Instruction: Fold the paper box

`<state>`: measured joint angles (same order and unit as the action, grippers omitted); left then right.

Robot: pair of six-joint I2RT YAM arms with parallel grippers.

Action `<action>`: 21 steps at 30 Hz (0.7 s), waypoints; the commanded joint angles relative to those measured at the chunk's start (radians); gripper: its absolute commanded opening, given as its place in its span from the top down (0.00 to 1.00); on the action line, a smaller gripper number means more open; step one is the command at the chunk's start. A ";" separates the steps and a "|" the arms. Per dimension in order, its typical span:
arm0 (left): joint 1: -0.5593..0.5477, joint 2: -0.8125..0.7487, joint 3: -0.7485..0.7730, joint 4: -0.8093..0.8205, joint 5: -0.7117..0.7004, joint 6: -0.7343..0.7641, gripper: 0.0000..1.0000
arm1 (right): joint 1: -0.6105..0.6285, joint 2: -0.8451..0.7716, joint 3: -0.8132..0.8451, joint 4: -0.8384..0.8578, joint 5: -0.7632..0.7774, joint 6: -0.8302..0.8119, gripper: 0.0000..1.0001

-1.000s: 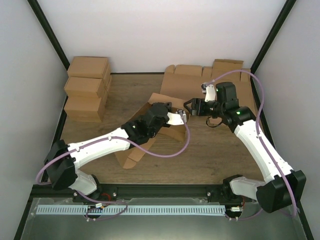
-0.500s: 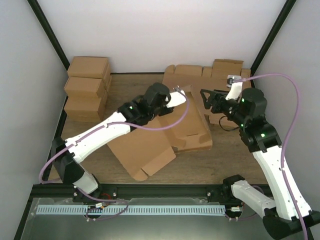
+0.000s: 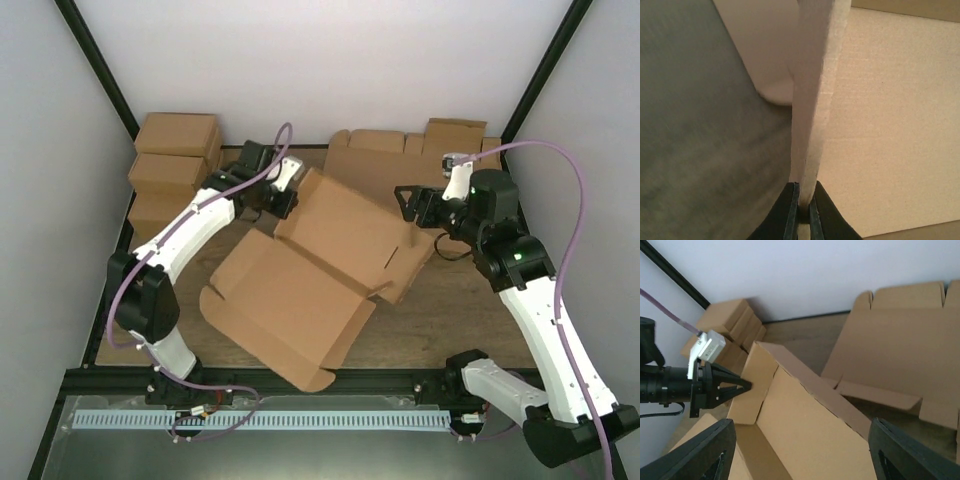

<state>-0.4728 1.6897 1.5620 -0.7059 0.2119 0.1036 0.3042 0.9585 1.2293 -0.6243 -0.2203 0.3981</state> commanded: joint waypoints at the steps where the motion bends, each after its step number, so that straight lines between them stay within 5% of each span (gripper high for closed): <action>1: 0.047 -0.004 -0.153 0.020 0.233 -0.137 0.96 | -0.003 -0.011 -0.032 -0.064 -0.038 -0.014 0.24; 6: 0.072 -0.038 -0.273 0.093 0.228 -0.163 0.96 | -0.004 -0.079 -0.165 -0.031 -0.063 0.034 0.22; 12: 0.065 -0.011 -0.258 -0.022 0.057 -0.128 0.96 | -0.003 -0.136 -0.313 -0.015 -0.134 0.091 0.20; 21: 0.027 -0.010 -0.309 -0.109 -0.104 -0.114 0.96 | 0.038 -0.097 -0.526 0.183 -0.444 0.174 0.34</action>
<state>-0.4168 1.6966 1.2716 -0.7624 0.1741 -0.0162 0.3096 0.8345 0.7654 -0.5747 -0.4995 0.5091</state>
